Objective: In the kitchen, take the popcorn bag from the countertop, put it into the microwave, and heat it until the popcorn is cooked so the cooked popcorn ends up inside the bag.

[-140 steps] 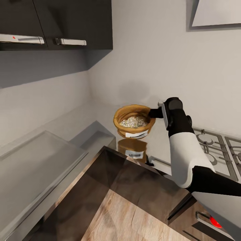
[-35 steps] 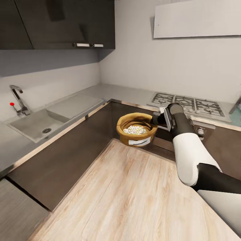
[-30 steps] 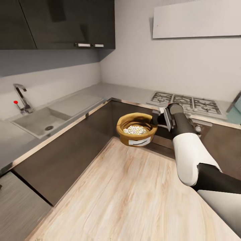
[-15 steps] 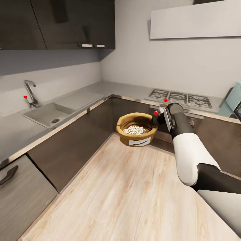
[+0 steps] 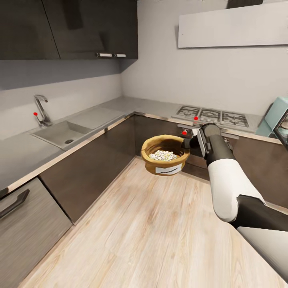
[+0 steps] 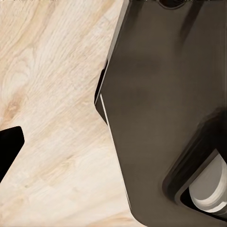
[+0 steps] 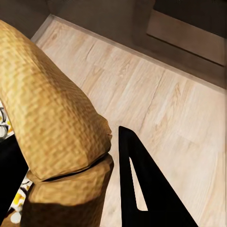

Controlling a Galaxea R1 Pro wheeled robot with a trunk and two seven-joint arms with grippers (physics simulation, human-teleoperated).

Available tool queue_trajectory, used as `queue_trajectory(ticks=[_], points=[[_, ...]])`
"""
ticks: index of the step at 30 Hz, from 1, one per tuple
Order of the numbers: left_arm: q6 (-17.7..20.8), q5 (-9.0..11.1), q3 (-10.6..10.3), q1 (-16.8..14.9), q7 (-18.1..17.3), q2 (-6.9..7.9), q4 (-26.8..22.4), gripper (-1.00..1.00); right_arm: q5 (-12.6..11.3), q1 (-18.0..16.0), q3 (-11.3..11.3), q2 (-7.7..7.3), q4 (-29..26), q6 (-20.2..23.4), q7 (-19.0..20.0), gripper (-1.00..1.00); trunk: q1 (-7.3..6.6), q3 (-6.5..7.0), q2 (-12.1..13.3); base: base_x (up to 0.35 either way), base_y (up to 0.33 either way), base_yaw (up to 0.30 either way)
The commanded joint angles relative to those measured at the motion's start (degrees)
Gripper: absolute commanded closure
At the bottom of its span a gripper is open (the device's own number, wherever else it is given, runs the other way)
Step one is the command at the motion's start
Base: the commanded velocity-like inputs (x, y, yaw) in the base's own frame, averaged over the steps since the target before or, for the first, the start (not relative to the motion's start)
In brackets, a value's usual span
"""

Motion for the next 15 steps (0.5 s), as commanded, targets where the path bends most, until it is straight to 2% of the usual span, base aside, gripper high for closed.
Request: queue_trajectory(ticks=[1, 15], points=[[-0.18, 0.13, 0.10, -0.02, 0.12, -0.02, 0.05, -1.00, 0.56, -0.05, -0.29, 0.05, -0.06, 0.14, 0.50, 1.00, 0.00, 0.03, -0.04, 0.000, 0.000, 0.000], [-0.19, 0.15, 0.15, -0.02, 0.15, 0.06, 0.01, -1.00, 0.56, -0.05, -0.29, -0.62, -0.06, 0.14, 0.16, 1.00, 0.00, 1.28, -0.04, 0.000, 0.000, 0.000]])
